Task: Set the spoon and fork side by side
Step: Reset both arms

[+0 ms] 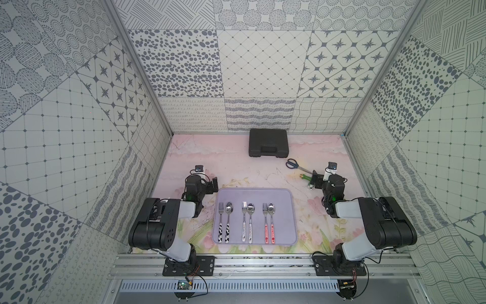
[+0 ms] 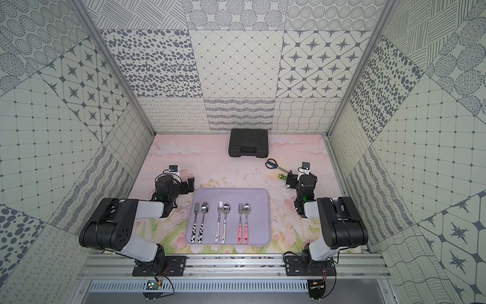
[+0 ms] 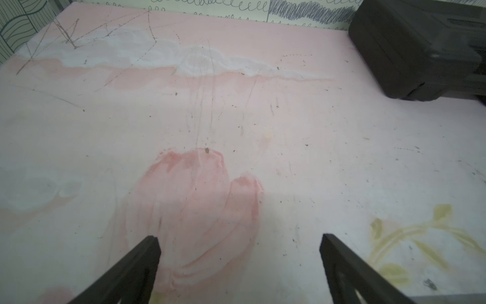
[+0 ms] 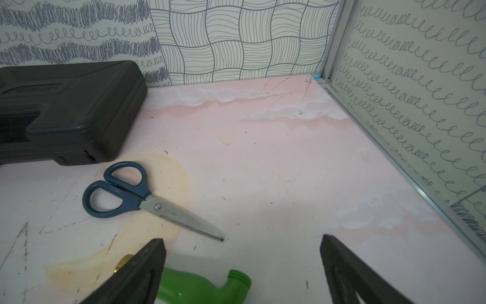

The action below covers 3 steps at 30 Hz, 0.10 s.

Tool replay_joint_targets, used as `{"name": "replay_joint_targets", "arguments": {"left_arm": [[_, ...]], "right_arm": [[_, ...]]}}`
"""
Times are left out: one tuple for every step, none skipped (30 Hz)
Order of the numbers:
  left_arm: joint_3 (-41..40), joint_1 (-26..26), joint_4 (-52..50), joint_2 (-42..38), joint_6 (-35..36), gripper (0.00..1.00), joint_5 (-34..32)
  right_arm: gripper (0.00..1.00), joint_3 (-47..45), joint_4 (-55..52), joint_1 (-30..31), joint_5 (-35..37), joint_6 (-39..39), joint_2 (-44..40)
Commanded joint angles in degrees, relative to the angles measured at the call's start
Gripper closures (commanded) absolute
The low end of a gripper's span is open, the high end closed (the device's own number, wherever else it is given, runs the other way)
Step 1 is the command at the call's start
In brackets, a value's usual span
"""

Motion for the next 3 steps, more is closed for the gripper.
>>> {"name": "replay_joint_targets", "arguments": {"left_arm": [[0.43, 0.23, 3.59, 0.3, 0.61, 0.01, 3.18], [0.4, 0.23, 3.71, 0.29, 0.67, 0.01, 3.2], [0.44, 0.21, 3.67, 0.27, 0.67, 0.01, 3.12]], "right_arm": [[0.03, 0.76, 1.28, 0.54, 0.51, -1.13, -0.07], [0.03, 0.83, 1.25, 0.47, 0.51, -1.1, -0.14], [0.03, 0.74, 1.28, 0.47, 0.51, -0.99, -0.08]]}}
